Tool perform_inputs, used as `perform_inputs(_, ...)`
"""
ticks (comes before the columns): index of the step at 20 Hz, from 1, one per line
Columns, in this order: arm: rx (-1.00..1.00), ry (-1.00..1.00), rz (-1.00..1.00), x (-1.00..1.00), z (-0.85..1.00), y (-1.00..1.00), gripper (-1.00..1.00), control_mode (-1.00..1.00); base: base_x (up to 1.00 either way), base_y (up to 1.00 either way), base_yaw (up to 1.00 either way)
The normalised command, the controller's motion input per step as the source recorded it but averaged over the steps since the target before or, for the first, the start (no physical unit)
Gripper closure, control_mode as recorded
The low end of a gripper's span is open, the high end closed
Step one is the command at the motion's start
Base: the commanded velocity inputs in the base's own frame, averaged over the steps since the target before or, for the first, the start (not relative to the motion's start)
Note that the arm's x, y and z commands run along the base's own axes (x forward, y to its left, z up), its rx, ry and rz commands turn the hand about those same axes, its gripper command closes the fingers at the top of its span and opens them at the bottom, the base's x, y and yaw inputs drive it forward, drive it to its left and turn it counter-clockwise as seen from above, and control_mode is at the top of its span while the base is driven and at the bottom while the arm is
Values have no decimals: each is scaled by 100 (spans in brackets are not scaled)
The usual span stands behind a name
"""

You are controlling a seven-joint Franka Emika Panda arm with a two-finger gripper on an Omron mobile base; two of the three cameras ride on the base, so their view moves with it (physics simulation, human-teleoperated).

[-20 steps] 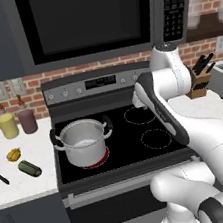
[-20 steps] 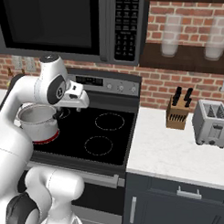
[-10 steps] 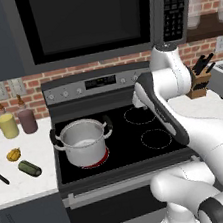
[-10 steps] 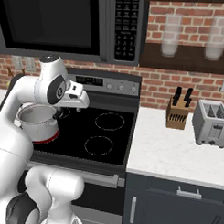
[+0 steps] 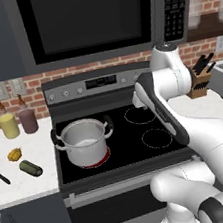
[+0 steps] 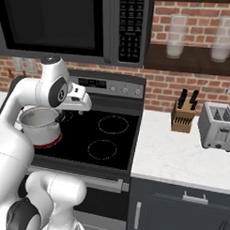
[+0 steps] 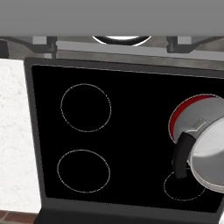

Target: Put the squash and cucumber in the pot. Retrieve the spatula and lightly stir the vegetables in the pot.

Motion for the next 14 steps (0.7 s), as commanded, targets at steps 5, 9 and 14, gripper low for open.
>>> perform_inputs(5,0,0,0,0,0,0,-100,100,-2,52,-5)
perform_inputs(9,0,0,0,0,0,0,-100,100,-9,50,-6)
perform_inputs(14,0,0,0,0,0,0,-100,100,-18,50,-4)
